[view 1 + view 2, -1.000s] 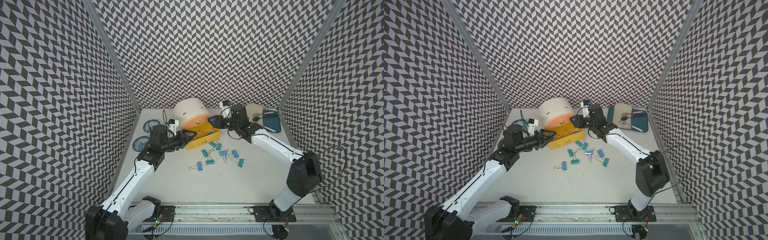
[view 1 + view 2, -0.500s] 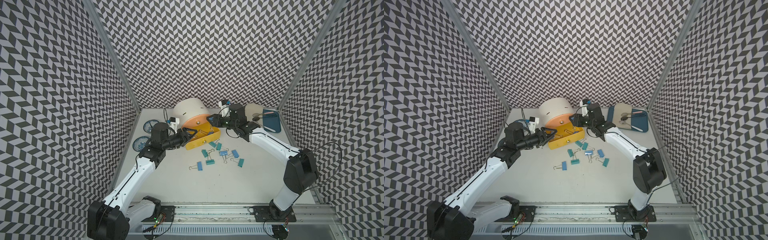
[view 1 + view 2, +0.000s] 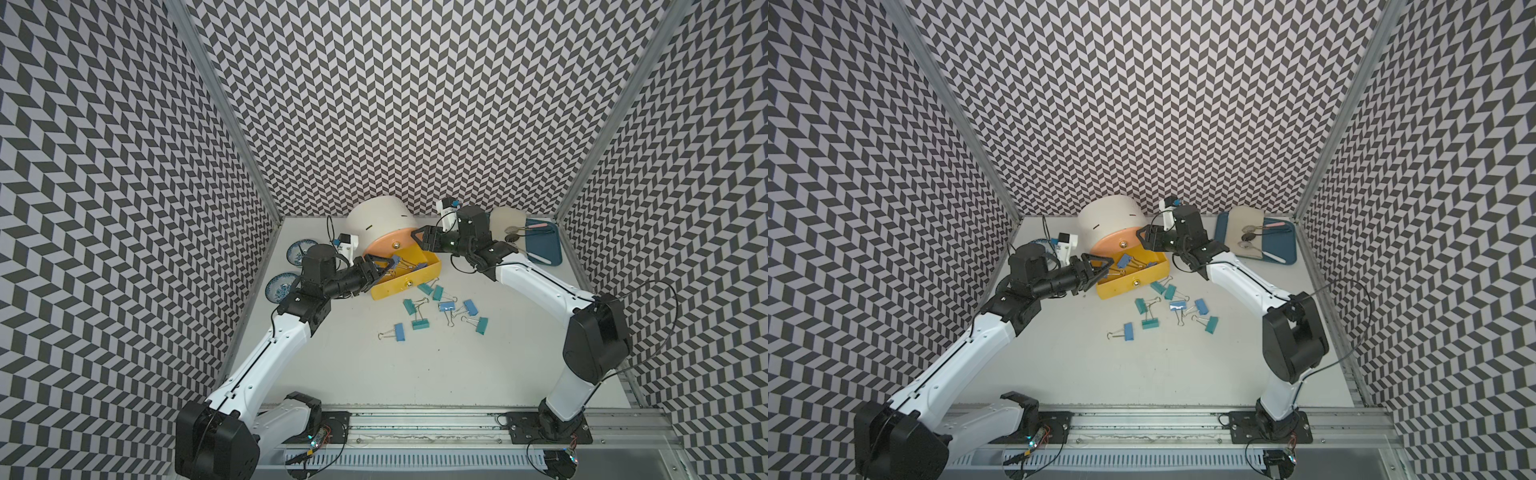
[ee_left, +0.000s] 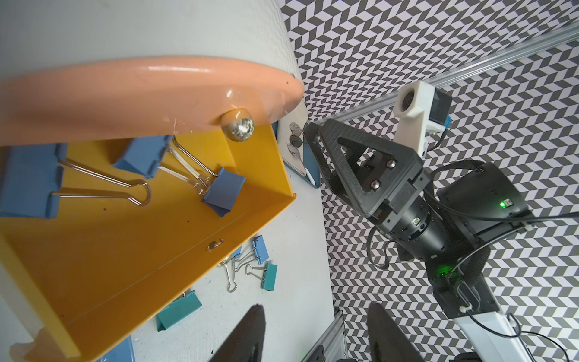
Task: Put the binder clips in the drawer according to color
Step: Place the binder clip in the drawer.
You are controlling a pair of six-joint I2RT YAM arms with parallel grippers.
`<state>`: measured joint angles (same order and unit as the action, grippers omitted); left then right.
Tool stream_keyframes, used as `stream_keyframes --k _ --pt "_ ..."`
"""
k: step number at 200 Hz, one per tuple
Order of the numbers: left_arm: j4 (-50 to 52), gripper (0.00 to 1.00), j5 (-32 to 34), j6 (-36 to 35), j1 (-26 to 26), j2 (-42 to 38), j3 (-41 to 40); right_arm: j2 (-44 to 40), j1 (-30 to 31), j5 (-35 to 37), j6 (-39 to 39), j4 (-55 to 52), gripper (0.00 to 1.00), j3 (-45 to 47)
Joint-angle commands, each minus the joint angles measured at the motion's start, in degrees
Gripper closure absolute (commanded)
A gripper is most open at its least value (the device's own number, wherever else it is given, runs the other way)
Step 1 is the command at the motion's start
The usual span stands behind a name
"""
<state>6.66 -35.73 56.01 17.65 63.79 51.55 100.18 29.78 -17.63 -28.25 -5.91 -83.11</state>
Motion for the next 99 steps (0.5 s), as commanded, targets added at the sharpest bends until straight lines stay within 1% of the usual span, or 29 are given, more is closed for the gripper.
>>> stream_keyframes --k 1,50,99 --pt "0.63 0.44 -0.53 -2.31 -0.42 0.1 2.88 -0.4 -0.34 0.22 1.12 2.31 0.31 -1.47" --pt "5.94 0.44 1.77 -6.09 -0.6 -1.16 5.17 -4.62 -0.85 1.8 3.75 0.15 0.31 1.34" --pt "14.59 0.44 6.19 -11.29 -0.6 -4.47 5.87 -12.79 -3.16 3.06 5.17 -0.5 0.32 10.9"
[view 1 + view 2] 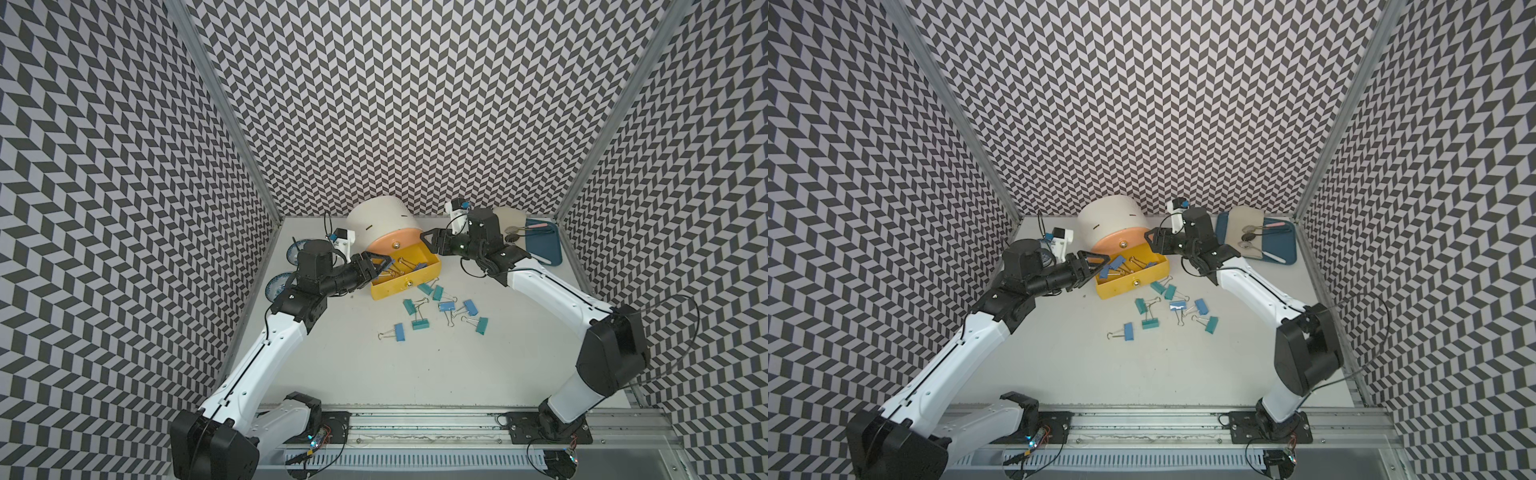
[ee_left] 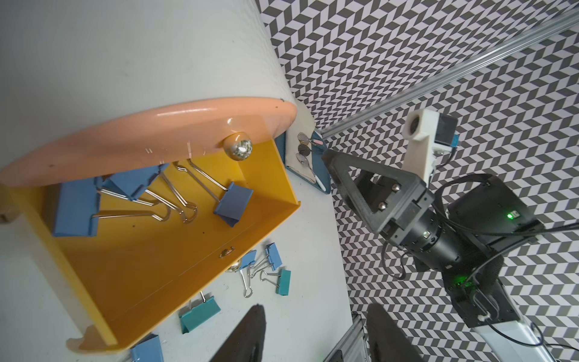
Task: Put the binder clips in the drawer according to color
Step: Place the binder clip in the drawer.
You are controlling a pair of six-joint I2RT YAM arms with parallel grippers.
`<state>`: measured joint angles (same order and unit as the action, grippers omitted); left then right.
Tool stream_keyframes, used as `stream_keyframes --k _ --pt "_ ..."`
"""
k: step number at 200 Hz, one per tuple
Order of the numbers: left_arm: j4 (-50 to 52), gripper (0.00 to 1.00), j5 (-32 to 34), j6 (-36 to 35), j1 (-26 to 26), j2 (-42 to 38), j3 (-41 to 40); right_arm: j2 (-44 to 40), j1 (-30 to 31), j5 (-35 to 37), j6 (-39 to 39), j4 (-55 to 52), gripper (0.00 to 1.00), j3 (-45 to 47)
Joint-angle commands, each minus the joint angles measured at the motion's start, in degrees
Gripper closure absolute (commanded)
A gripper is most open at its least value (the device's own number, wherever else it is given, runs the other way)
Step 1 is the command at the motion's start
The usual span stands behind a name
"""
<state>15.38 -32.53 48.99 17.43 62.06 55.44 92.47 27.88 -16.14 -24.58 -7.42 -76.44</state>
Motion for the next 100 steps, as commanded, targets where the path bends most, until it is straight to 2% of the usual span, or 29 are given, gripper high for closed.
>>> stream_keyframes --k 1,50,100 --pt "6.01 0.44 3.09 -4.35 -0.38 -2.83 1.96 -5.26 -1.34 1.61 1.52 1.0 0.32 4.48" --pt "10.23 0.44 5.41 -5.32 -0.38 -7.3 -1.76 -11.26 -4.34 2.52 1.02 0.07 0.33 14.83" --pt "8.77 0.45 6.08 -2.07 0.22 -13.47 -11.29 -9.77 -8.19 2.64 1.6 -5.73 0.34 20.08"
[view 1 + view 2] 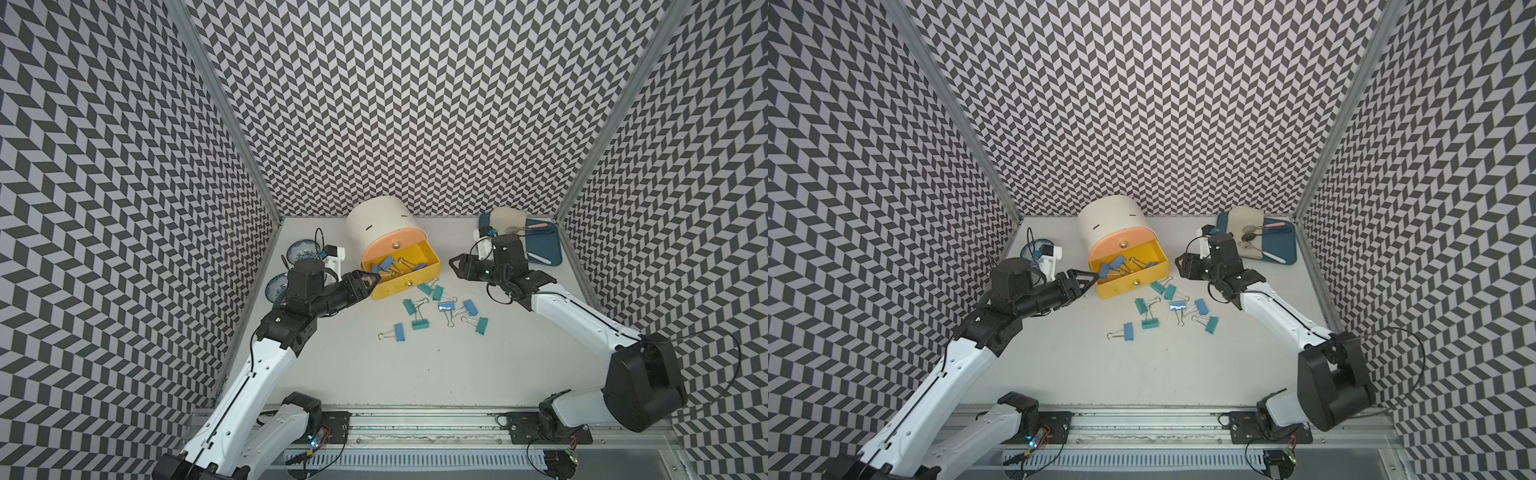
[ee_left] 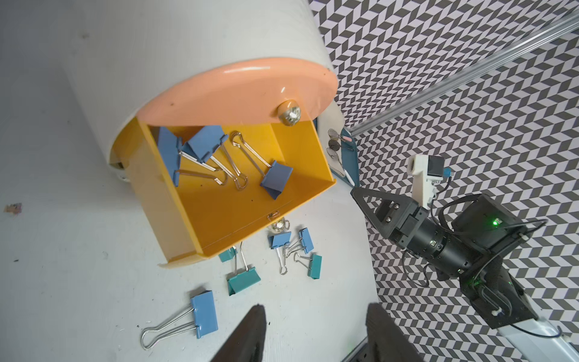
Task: Put the binder clips in the drawer according to color
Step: Place the binder clip in the drawer, then pick up the binder clip at the center of the board.
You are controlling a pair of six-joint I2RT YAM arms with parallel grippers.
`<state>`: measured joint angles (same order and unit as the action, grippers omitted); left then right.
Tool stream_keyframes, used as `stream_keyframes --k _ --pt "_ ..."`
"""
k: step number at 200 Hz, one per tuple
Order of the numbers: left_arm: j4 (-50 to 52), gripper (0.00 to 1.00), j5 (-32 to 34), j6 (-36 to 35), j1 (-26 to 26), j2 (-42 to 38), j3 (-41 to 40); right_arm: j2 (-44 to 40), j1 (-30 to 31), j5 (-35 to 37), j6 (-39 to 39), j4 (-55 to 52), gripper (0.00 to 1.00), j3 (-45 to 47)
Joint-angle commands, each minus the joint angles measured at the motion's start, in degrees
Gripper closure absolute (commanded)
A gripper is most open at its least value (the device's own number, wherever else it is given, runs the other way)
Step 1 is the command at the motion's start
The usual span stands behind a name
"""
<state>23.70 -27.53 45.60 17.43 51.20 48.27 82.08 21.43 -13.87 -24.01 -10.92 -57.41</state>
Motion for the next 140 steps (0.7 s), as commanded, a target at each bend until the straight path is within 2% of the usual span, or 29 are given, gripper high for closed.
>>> stream_keyframes --k 1,65,140 --pt "0.37 0.45 1.07 1.41 0.23 -2.74 -4.36 0.75 -1.83 0.3 1.1 -2.34 0.34 1.1" --pt "-1.63 0.45 1.64 5.58 1.45 -8.49 -12.91 5.71 -4.37 -0.02 3.37 -3.92 0.35 5.24" --pt "-2.39 0.45 2.22 7.74 2.25 -10.9 -16.36 8.42 -4.73 -0.47 4.98 -3.84 0.4 8.43"
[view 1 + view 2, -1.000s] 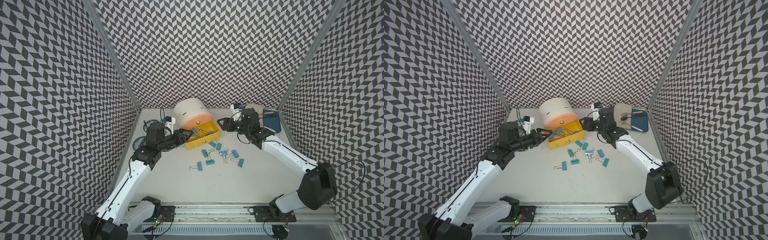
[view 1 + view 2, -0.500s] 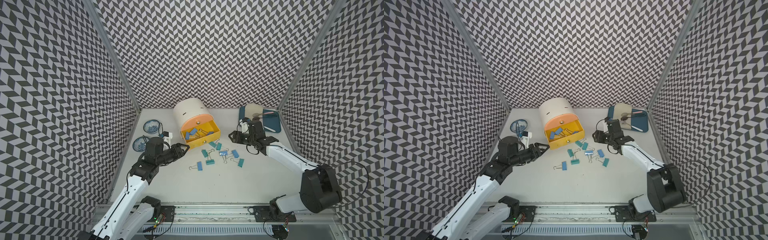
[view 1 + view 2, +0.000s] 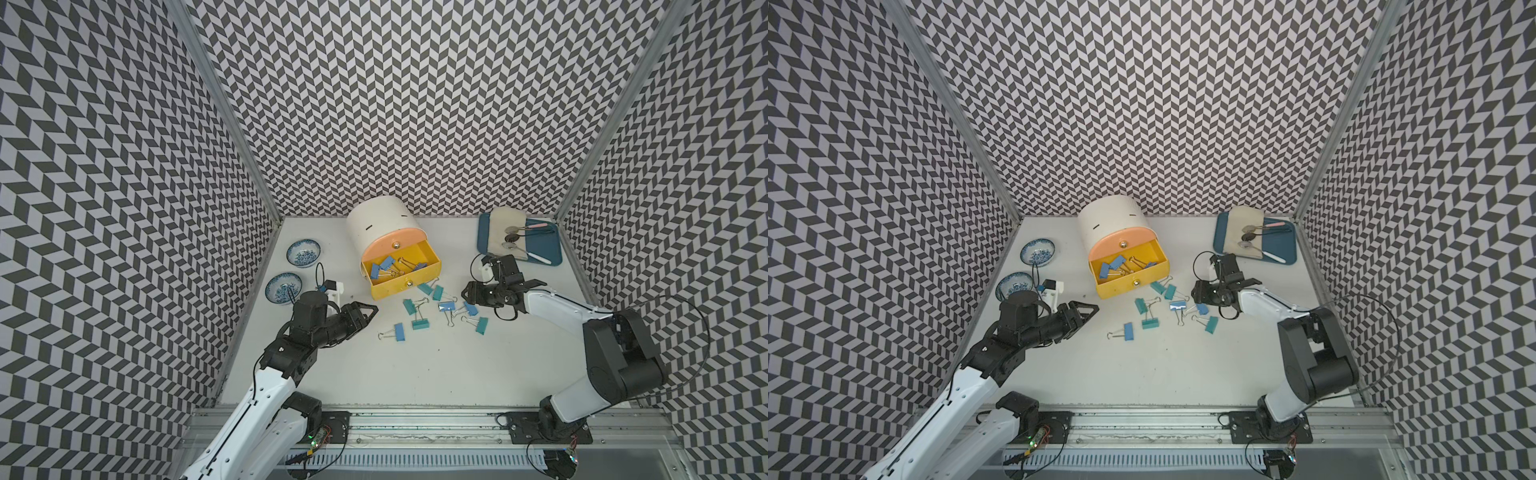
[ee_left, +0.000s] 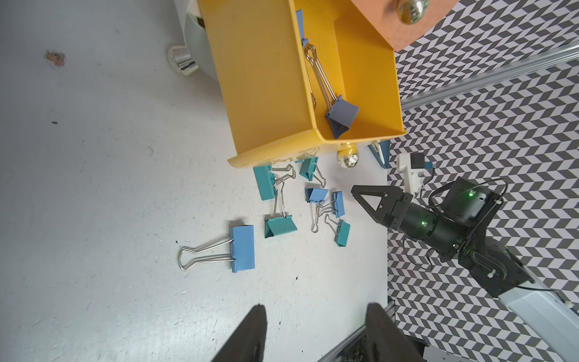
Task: Put the binder clips in the drawer according to color
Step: Pick up the binder clip at the center of the board.
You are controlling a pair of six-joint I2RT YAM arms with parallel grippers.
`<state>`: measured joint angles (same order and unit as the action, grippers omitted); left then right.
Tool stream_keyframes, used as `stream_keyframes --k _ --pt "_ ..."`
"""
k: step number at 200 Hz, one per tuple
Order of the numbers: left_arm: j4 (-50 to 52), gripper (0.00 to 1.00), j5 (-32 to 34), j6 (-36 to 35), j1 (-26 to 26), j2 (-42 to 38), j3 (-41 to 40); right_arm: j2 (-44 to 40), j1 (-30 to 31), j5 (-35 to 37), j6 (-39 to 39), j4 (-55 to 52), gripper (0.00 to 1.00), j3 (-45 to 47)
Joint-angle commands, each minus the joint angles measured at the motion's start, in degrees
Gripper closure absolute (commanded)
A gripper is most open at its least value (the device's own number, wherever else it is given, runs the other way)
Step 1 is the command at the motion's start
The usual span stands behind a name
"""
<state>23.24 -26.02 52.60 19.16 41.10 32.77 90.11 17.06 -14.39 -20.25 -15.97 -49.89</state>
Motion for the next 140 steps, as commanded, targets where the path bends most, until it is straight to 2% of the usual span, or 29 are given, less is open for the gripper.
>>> stream_keyframes --k 1,50,140 --pt "-1.95 0.45 0.75 0.75 0.52 -0.83 -0.91 0.41 -0.36 0.1 1.29 1.2 0.4 0.92" --pt "-2.58 0.45 0.8 0.38 0.71 0.66 -0.01 2.18 -0.36 0.92 1.73 1.94 0.46 2.31" --pt "-4.07 0.45 0.08 0.04 0.71 2.8 1.04 3.47 -0.27 0.86 2.66 2.08 0.51 2.49"
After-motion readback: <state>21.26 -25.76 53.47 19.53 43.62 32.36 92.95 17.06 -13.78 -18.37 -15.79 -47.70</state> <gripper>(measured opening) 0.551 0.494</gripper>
